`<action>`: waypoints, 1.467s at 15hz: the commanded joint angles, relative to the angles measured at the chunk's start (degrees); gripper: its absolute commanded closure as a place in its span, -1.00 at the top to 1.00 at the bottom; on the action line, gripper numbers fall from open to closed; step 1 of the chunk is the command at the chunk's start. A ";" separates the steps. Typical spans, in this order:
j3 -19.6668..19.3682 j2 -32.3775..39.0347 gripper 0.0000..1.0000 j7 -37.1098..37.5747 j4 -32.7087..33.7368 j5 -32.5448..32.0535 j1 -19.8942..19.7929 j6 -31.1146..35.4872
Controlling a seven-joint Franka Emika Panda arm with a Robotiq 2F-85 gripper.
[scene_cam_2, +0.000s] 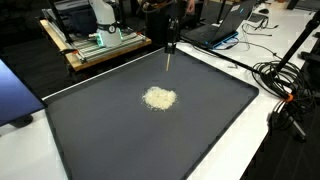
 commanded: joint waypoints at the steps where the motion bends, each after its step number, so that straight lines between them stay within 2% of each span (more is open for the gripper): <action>1: -1.64 5.17 -0.94 -2.11 5.45 0.73 -0.36 -1.11; 10: -4.20 13.73 -0.94 -6.25 12.90 4.80 -3.29 -0.26; 22: -3.27 22.18 -0.94 -15.11 19.33 14.52 -9.20 0.10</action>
